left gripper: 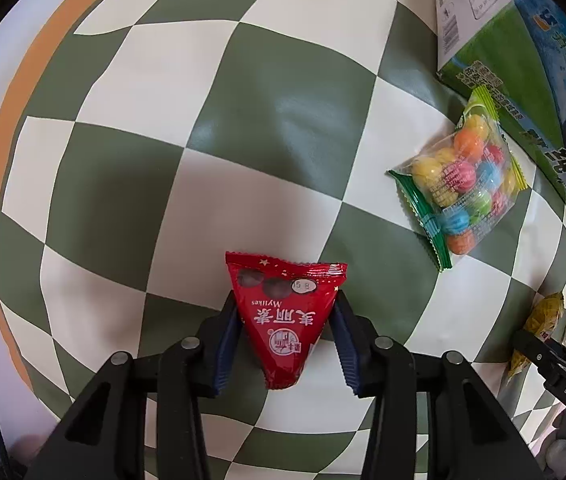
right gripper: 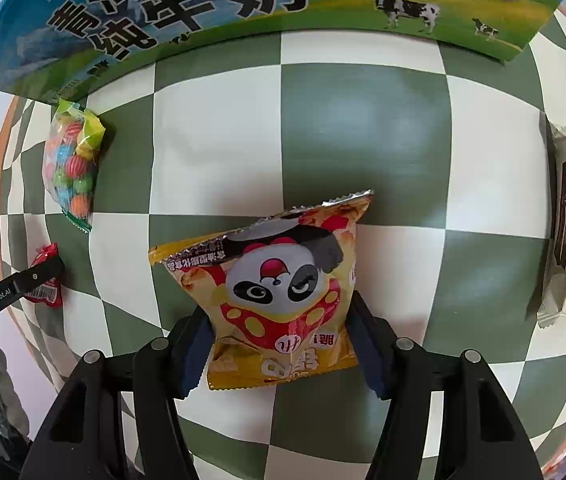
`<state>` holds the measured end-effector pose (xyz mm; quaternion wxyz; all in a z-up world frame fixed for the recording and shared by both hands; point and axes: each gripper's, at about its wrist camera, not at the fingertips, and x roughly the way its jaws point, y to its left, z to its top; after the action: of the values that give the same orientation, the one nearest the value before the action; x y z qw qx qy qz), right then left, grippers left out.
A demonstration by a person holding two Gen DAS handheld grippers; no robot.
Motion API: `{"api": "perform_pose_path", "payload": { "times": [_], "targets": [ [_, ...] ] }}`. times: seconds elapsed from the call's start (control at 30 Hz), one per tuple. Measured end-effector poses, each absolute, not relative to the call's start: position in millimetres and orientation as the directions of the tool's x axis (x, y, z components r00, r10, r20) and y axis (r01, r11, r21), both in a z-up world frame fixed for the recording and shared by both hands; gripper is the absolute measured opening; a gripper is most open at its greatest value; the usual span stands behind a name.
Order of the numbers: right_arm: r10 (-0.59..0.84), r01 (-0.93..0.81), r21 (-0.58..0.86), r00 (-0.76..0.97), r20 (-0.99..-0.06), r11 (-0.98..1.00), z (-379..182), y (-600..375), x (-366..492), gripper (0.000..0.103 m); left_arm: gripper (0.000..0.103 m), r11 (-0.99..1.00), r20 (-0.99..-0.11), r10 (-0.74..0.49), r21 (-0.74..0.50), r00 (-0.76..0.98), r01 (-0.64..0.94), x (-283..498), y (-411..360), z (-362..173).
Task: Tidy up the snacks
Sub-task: 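Grasp the small red triangle pack with the left tool while the right tool grasps the panda-print yellow bag, then lower both packs into the box and open both tools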
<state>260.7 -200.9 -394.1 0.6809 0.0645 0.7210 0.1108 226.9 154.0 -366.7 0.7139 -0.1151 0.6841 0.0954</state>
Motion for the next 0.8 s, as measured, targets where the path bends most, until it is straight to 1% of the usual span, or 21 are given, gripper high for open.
{"api": "perform_pose_path", "payload": {
  "times": [0.07,0.2,0.4,0.47,0.6,0.67,0.8],
  "targets": [
    [0.248,-0.062,0.251,-0.054,-0.967,0.966,-391,-202,261,0.060,0.038,0.957,-0.998,-0.028,-0.042,0.052,-0.289,226,146,-365],
    [0.283,-0.041,0.285,-0.039,-0.958,0.958,-382,-206,255,0.056,0.038,0.960,-0.996,-0.057,-0.074,0.070,-0.269,221,127,-355],
    [0.359,-0.024,0.359,-0.001,-0.933,0.933,-352,-219,249,0.054,0.038,0.970,-0.982,-0.135,-0.159,0.134,-0.187,215,82,-315],
    [0.379,-0.025,0.379,0.015,-0.925,0.925,-340,-223,248,0.054,0.038,0.971,-0.971,-0.166,-0.191,0.169,-0.142,218,63,-293],
    [0.435,-0.032,0.434,0.071,-0.897,0.900,-295,-227,244,0.054,0.038,0.967,-0.944,-0.226,-0.248,0.241,-0.065,235,36,-247],
    [0.467,-0.039,0.465,0.116,-0.877,0.884,-265,-229,249,0.054,0.038,0.959,-0.926,-0.265,-0.283,0.270,-0.028,255,31,-225],
    [0.495,-0.080,0.491,0.224,-0.839,0.868,-200,-236,280,0.054,0.038,0.947,-0.897,-0.312,-0.319,0.314,0.032,283,27,-182]
  ]
}}
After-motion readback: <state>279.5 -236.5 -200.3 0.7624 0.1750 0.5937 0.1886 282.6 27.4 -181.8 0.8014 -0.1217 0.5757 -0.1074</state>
